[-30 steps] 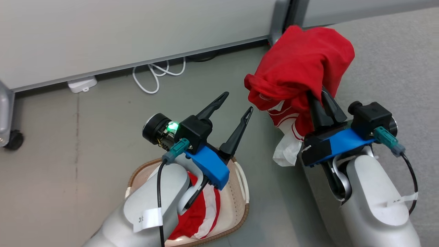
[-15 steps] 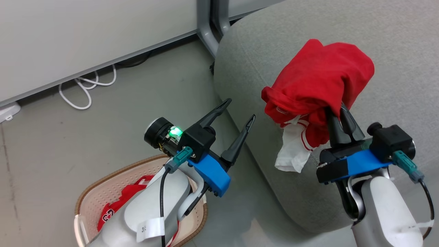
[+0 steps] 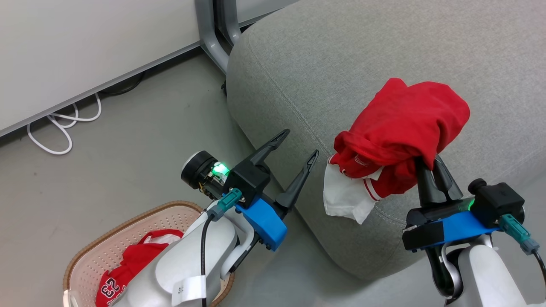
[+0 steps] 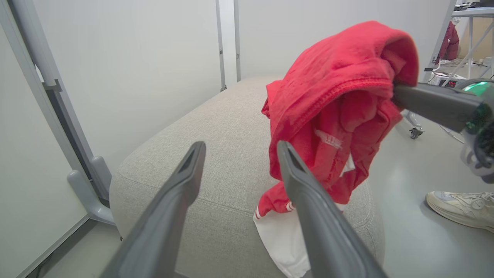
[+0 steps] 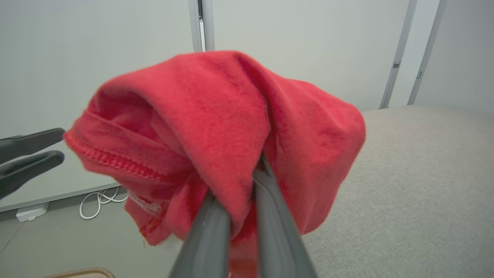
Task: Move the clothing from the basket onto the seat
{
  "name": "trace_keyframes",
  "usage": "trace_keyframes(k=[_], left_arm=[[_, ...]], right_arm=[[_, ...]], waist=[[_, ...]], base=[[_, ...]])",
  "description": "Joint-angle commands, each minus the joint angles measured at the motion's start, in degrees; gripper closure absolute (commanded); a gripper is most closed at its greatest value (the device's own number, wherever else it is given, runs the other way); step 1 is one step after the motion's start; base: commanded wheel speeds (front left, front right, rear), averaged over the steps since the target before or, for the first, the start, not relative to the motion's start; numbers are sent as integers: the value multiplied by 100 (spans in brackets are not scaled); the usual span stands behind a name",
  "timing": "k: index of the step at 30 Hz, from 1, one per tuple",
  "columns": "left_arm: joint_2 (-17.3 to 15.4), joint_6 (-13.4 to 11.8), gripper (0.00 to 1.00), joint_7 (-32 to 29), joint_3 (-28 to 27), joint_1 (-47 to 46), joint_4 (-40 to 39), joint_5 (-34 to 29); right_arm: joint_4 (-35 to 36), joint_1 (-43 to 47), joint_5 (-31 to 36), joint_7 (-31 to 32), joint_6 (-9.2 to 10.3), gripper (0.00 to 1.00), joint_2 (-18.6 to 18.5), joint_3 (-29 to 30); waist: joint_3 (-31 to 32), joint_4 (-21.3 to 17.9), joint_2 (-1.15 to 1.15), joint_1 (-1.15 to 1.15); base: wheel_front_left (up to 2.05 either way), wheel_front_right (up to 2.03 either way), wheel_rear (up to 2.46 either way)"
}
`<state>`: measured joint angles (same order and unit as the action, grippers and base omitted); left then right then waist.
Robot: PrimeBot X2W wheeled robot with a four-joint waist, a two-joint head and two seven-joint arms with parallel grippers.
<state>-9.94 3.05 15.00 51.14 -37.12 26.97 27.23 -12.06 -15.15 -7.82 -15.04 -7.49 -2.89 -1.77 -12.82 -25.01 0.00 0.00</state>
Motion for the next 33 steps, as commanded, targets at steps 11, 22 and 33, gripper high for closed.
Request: trace_keyframes(k=[11, 22, 33], left_arm=[[-77, -64, 0, -86, 39, -253, -223, -70], [-250, -64, 0, -437, 55, -1154, -649, -411], [-436, -114, 0, -658, 61, -1814, -1018, -696]], right_arm=[[259, -727, -2, -22, -1, 100, 1, 255], [669, -3055, 159, -21, -1, 100, -387, 1500], [-473, -4371, 89, -20, -1, 100, -1744, 2771]], waist=[[-361, 117, 0, 0], [-1877, 506, 0, 0], [-3136, 823, 0, 0]], base=[[0, 0, 0], [0, 0, 0], [0, 0, 0]])
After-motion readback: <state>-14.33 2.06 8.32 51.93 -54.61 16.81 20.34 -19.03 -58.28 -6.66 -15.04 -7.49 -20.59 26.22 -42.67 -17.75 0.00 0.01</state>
